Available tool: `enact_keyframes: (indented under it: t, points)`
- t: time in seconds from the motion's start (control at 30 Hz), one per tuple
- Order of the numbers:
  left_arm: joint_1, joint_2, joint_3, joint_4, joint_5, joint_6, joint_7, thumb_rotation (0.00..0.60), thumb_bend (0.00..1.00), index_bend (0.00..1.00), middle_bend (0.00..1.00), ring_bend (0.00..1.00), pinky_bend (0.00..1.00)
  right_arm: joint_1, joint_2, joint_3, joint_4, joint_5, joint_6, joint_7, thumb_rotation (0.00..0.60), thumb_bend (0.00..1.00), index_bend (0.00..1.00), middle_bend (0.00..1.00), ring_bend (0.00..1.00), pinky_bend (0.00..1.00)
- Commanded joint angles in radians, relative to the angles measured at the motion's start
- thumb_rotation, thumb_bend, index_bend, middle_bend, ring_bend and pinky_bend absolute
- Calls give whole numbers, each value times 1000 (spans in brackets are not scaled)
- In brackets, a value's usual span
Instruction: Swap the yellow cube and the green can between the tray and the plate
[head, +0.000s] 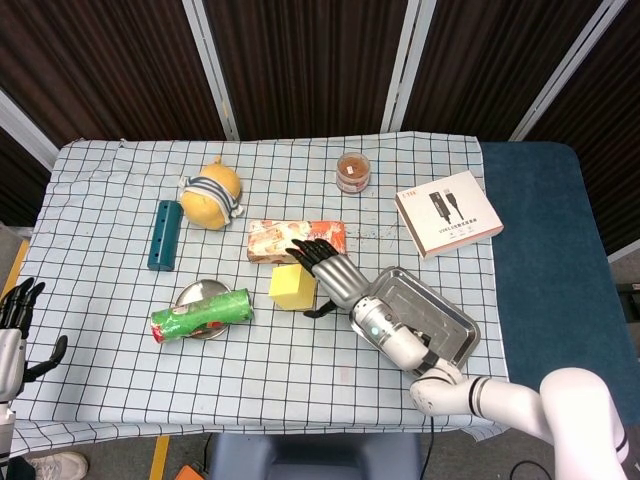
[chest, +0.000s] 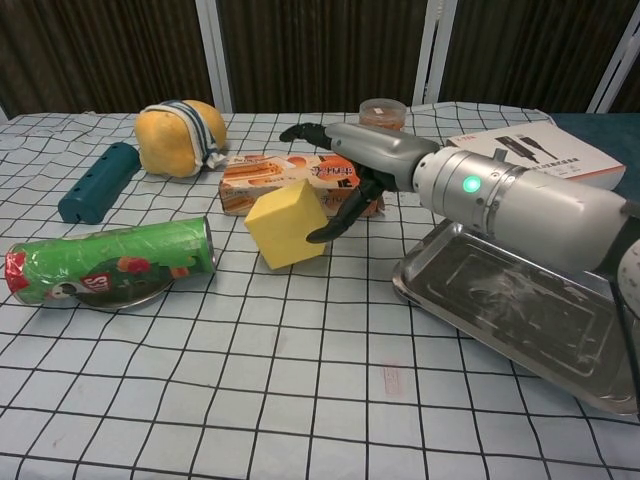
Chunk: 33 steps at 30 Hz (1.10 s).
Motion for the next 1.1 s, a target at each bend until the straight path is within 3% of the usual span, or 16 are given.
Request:
enact_keyframes:
  t: [0.03,0.2,0.43,0.7,0.93,1.1]
  points:
    - [0,0,-1,0,0,1,0,600,393,58,0,0,217,-34,72,-19,-91,-26,46,5,600,162,1,0,0,45]
    - [1,1,-1,-1,0,2,-3,600,392,58,0,0,217,-126,233,-71,-242,-80,133,54,600,159,0,0,0,37]
    - [0,-4,12,-6,13,-2,26,600,392,58,0,0,217,-322,479,-193,-386,-129,308,33,600,159,0,0,0,21]
    - [-2,2,34,-42,31,-21,58,600,393,9,0,0,217,-521,571,-294,-340,-184,513,101,600,156,0,0,0,1]
    - [-41,24,75,-145,50,-124,123,600,383,0,0,0,204,-643,571,-285,-306,-157,660,138,600,130,0,0,0,0]
    - [-90,29,70,-219,47,-196,164,600,349,0,0,0,160,-715,582,-251,-308,-154,777,227,600,125,0,0,0,0]
